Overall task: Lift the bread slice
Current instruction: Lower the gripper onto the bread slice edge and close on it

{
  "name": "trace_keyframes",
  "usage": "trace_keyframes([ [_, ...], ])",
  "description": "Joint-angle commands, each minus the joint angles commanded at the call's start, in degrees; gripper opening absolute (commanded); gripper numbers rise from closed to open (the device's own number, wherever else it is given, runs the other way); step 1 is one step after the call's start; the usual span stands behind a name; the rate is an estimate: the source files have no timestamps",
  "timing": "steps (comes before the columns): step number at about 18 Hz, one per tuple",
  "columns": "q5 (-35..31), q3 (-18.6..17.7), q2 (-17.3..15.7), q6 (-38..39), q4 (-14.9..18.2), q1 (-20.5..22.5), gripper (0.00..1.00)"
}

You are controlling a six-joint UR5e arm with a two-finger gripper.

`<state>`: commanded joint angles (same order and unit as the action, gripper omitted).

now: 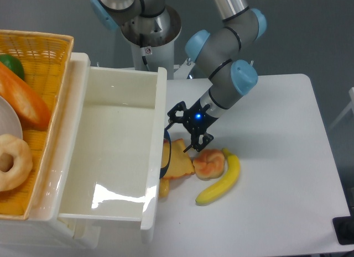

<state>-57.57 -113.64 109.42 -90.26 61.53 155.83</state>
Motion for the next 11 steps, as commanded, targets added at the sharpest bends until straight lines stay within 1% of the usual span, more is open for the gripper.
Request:
trace_keyframes([
  [4,0.00,0.88,0.96,1.14,-0.44,-0.09,0.88],
  [7,0.00,1.23,1.32,1.14,-0.53,-0.26,0.78],
  [11,-0.09,1.41,1.41,1.23,-0.53,-0.18,0.58],
])
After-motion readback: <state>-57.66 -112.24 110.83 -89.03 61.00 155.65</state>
